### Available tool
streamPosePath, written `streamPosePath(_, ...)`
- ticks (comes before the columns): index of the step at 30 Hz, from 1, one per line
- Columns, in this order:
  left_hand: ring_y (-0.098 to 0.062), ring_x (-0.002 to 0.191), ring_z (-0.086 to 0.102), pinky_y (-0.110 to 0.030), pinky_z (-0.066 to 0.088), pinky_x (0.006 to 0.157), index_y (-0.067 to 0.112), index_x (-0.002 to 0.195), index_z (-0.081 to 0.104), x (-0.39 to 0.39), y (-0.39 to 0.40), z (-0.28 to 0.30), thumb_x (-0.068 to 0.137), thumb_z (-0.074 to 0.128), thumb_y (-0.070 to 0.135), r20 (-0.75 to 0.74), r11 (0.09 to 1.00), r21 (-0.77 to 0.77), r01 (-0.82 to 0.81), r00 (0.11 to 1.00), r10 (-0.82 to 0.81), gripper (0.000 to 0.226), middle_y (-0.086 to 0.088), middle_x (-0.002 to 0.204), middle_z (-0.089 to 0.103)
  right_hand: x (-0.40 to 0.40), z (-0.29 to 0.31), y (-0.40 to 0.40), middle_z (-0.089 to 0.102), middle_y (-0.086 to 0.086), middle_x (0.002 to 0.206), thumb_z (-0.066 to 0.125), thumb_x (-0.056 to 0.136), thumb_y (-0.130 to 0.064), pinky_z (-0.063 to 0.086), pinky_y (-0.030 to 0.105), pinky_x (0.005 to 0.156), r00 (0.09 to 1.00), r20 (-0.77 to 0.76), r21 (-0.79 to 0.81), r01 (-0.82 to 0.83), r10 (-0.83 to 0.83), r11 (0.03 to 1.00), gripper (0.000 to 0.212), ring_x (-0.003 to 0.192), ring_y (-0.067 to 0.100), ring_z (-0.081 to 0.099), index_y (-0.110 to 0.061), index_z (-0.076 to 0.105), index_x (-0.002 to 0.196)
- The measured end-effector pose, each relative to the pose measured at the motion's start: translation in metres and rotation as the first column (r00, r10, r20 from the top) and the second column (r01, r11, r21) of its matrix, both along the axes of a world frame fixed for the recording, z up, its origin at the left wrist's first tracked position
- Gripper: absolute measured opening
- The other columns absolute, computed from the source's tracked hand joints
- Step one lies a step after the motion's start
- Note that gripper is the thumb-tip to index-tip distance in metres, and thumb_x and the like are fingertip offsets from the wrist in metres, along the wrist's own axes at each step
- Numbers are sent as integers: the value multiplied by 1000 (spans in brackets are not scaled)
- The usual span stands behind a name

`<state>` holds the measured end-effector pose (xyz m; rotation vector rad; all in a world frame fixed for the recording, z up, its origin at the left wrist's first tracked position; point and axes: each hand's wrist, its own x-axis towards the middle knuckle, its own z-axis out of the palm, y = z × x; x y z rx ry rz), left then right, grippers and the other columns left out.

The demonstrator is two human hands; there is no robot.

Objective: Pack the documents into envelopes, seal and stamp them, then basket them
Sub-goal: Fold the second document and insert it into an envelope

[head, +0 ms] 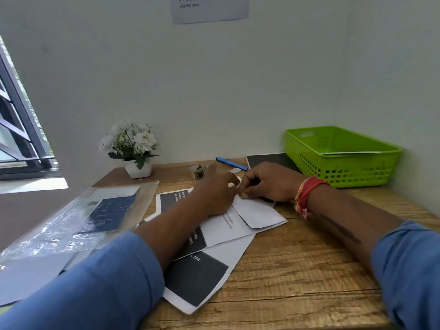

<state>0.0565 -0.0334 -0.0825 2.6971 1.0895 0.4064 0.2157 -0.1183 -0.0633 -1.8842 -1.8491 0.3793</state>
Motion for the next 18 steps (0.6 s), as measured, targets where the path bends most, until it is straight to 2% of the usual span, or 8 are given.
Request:
streamPosePath(2, -31, 151, 25, -38, 30, 115, 39, 135, 58, -1, -1, -4, 103, 51, 37, 3, 1000, 9, 19, 1000, -19, 33, -10, 166, 11, 0, 0, 2, 71, -17, 90, 80, 83, -26, 48, 20, 77, 1000, -4, 14, 0, 0, 1000, 8, 85, 2, 64, -27, 77, 90)
streamPosePath(3, -30, 151, 25, -36, 29, 115, 38, 135, 58, -1, 0, -4, 104, 49, 35, -8, 999, 21, 49, 999, -48, 33, -9, 166, 18, 1, 0, 3, 70, -16, 86, 81, 82, -26, 47, 21, 74, 1000, -14, 23, 15, -14, 1000, 8, 81, 3, 63, -26, 76, 88)
streamPosePath(5, -26, 144, 37, -35, 32, 112, 37, 138, 58, -2, 2, -4, 106, 44, 32, -28, 992, 53, 113, 993, -112, 35, -5, 155, 44, 5, 0, 4, 68, -14, 77, 82, 81, -25, 44, 21, 68, 997, -28, 47, 71, -70, 996, 10, 72, 3, 61, -24, 74, 87)
streamPosePath(7, -22, 137, 46, -36, 39, 110, 42, 140, 55, -2, 6, -6, 106, 41, 30, -31, 992, 43, 122, 992, -120, 38, 1, 149, 53, 9, 0, 5, 67, -13, 76, 82, 81, -25, 42, 21, 65, 992, -5, 63, 124, -124, 990, 12, 72, 4, 60, -23, 73, 87)
streamPosePath(14, -21, 137, 47, -37, 40, 110, 41, 144, 49, 2, 11, -8, 107, 37, 26, -76, 990, 31, 139, 988, -137, 42, 1, 153, 49, 11, 4, 2, 68, -8, 87, 80, 82, -38, 40, 24, 63, 979, 97, -72, 188, -181, 979, 20, 77, 7, 59, -21, 71, 90)
streamPosePath(18, -22, 130, 52, -34, 42, 104, 42, 142, 49, 5, 9, -10, 106, 38, 24, -66, 994, -9, 107, 992, -107, 41, -2, 152, 49, 15, 12, -6, 66, -11, 84, 79, 81, -44, 41, 27, 67, 974, 163, -186, 189, -159, 964, 28, 76, 5, 57, -20, 71, 92)
